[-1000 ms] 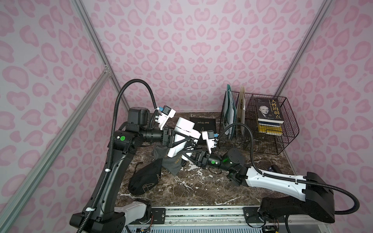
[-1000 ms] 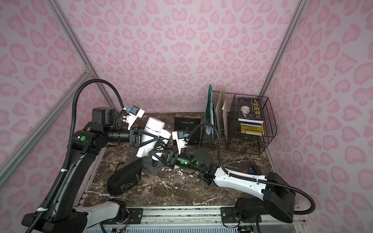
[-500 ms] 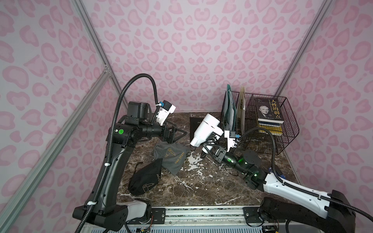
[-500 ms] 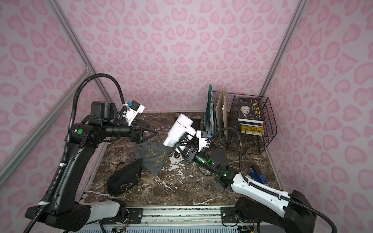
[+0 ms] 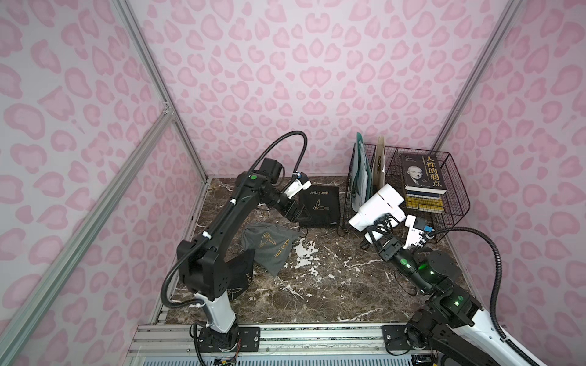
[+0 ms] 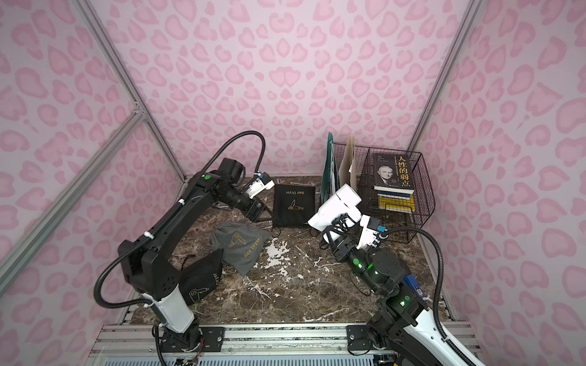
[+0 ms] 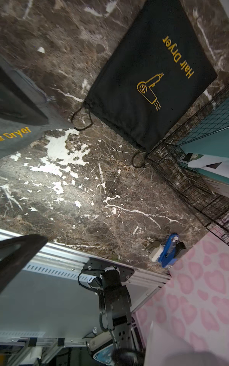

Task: Pack away hair dryers
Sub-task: Open the drawstring bag at the center of the board.

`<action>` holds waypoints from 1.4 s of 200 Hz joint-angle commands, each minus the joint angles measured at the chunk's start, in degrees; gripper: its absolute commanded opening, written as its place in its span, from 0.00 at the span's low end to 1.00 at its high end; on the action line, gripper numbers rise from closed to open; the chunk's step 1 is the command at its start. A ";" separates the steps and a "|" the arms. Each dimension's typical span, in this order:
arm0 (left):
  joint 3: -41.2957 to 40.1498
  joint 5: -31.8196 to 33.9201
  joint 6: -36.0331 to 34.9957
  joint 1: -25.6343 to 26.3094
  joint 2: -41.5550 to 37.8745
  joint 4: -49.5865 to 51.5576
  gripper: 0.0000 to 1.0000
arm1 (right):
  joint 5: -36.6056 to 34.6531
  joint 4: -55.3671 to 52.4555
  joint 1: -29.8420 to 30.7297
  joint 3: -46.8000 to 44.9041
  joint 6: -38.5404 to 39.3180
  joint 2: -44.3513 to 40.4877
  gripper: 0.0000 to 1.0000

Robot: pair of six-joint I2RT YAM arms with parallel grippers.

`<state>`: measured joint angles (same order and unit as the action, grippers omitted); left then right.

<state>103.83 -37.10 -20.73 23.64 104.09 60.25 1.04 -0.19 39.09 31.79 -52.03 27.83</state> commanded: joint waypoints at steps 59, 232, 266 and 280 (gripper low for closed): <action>17.43 11.03 -8.63 7.49 24.49 -1.06 0.87 | -4.24 -8.65 -0.06 1.68 -0.29 -7.31 0.00; 17.82 14.78 -11.23 10.19 36.40 -21.39 0.84 | -3.38 -5.54 -0.07 3.06 1.23 -5.86 0.00; 16.98 14.16 -11.10 10.20 36.88 -23.37 0.70 | -3.64 -5.93 -0.07 3.08 1.23 -5.99 0.00; 16.42 14.41 -11.00 10.20 36.97 -24.42 0.70 | -3.86 -6.23 -0.02 3.17 1.27 -6.09 0.00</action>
<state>120.95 -22.09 -31.90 33.85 140.75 38.85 -1.91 -10.46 39.00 34.39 -51.86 22.00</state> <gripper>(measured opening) 0.700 0.326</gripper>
